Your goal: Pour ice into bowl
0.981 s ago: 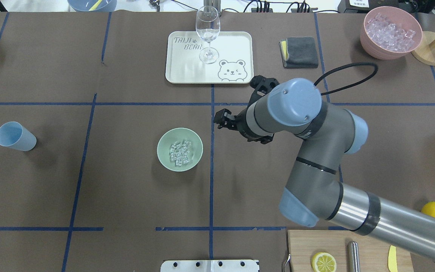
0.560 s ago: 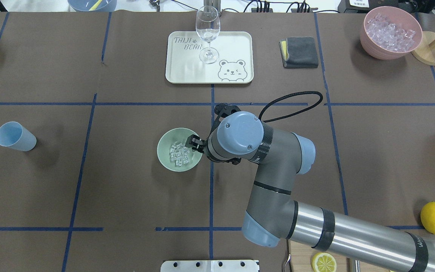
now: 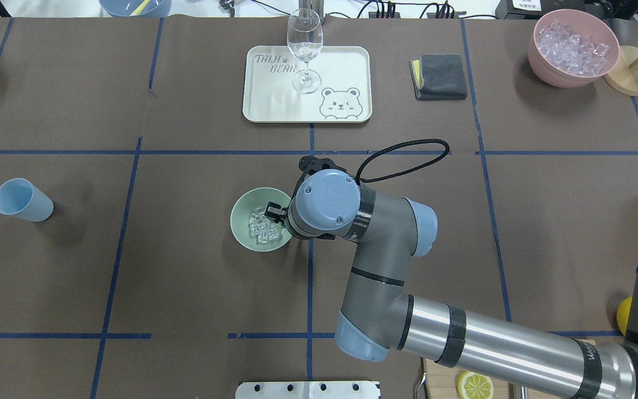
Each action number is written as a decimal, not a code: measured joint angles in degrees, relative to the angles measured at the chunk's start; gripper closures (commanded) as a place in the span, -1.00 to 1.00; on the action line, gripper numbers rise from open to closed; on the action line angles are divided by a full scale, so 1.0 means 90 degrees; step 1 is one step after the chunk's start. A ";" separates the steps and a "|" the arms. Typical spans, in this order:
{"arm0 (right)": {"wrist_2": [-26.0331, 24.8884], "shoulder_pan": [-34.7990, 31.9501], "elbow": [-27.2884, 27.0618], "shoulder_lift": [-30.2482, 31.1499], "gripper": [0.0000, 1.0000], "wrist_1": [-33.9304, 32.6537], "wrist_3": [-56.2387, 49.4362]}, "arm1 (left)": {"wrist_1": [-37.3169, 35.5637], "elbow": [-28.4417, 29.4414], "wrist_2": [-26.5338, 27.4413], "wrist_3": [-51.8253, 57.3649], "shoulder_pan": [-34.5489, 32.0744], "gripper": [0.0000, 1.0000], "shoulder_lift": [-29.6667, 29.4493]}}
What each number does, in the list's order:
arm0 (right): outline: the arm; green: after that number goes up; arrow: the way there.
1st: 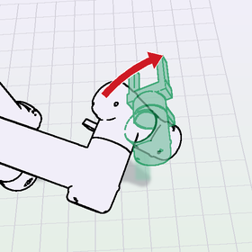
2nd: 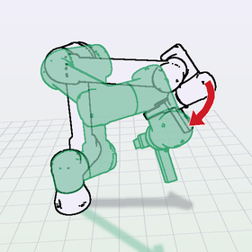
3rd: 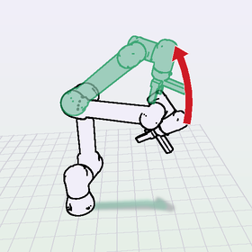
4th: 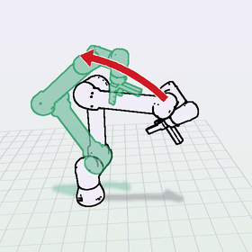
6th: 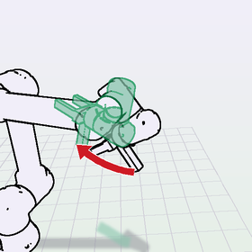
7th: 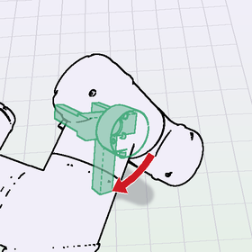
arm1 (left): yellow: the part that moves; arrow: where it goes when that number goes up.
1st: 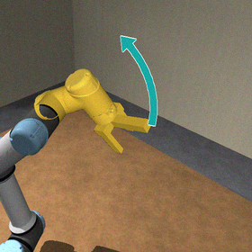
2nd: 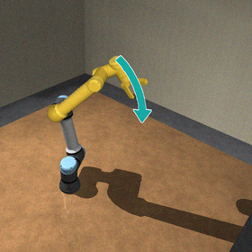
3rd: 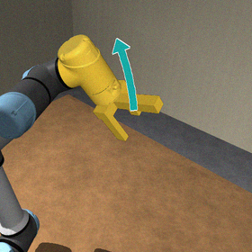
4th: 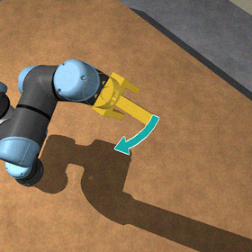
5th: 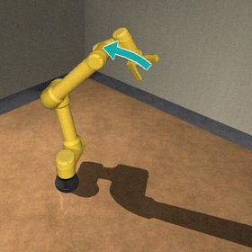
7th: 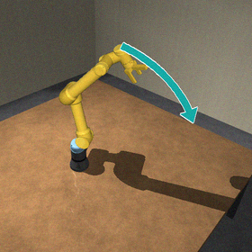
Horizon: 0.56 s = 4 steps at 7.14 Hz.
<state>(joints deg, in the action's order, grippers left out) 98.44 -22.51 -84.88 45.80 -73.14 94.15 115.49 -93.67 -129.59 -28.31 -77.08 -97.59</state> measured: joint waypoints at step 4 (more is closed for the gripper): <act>0.0424 -0.0378 -0.1183 0.0967 1.00 -0.0009 -0.0137 | -0.0061 0.0187 -0.0064 0.1424 -0.0075 -1.00 0.0233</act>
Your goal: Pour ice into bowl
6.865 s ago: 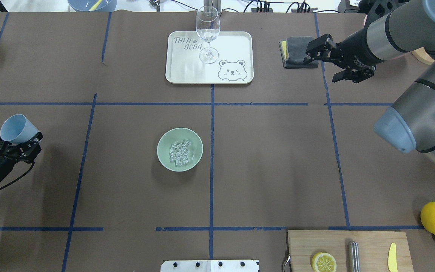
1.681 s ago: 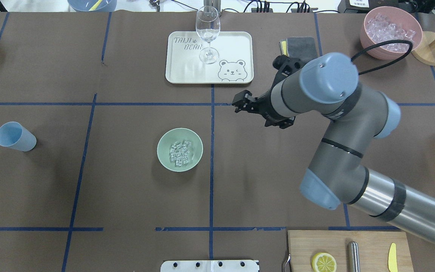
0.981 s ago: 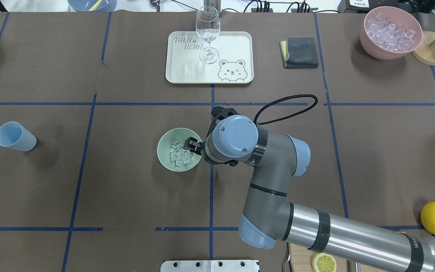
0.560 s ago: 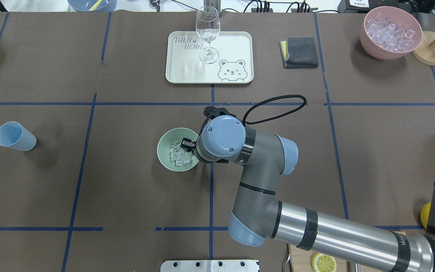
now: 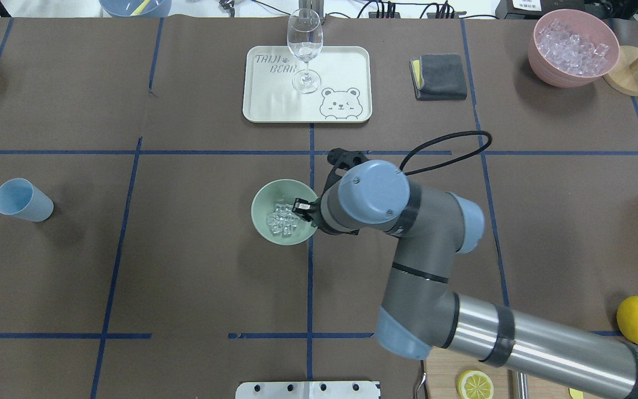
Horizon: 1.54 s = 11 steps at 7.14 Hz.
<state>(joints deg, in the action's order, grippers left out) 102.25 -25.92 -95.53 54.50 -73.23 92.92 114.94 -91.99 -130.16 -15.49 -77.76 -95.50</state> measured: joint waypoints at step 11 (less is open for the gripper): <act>0.2912 -0.3313 0.0177 0.4078 1.00 0.2148 -0.4568 | -0.3507 -0.0642 -0.0903 0.1437 -0.1034 -1.00 0.0066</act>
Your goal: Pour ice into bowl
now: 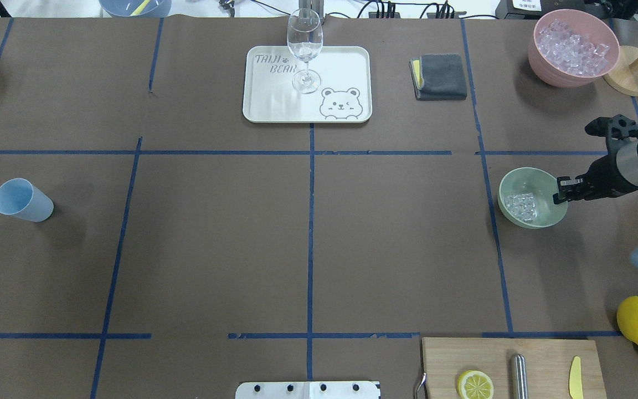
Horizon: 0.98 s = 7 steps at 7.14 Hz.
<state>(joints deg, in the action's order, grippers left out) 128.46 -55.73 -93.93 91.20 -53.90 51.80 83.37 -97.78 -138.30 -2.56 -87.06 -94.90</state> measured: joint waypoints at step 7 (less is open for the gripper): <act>0.0306 -0.0315 0.0178 0.0299 -1.00 0.0682 -0.0076 | 0.0130 0.0029 -0.0014 -0.0071 0.0012 -1.00 0.0117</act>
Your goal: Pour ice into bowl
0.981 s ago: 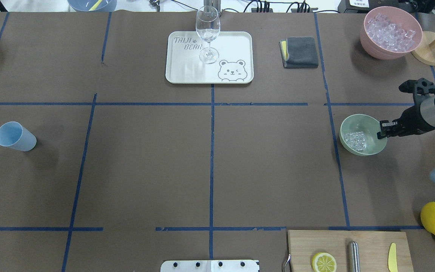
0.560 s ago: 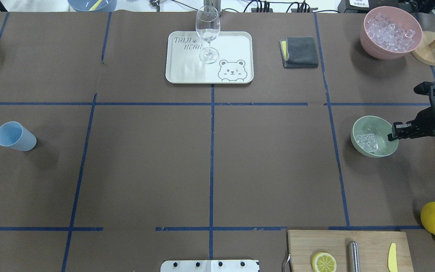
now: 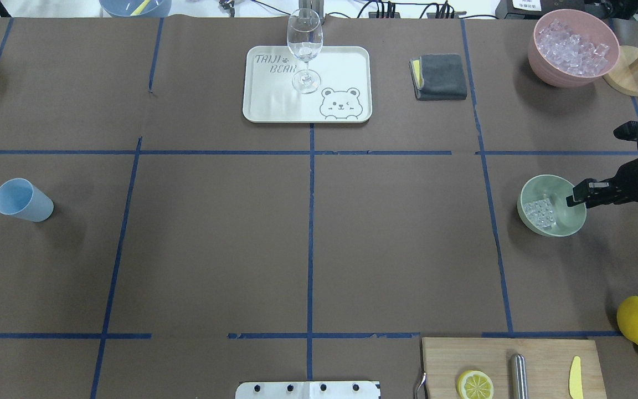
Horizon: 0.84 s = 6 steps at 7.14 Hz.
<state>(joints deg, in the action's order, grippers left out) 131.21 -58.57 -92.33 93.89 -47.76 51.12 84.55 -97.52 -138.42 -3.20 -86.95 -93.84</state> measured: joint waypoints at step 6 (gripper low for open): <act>0.0760 -0.2162 -0.0070 -0.0275 -1.00 -0.1899 -0.2014 | 0.0366 0.0526 0.0010 0.0028 0.0041 -1.00 -0.0077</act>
<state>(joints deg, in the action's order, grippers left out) 138.06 -78.03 -92.96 91.41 -64.85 33.00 87.84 -92.79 -138.33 -2.95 -86.58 -94.54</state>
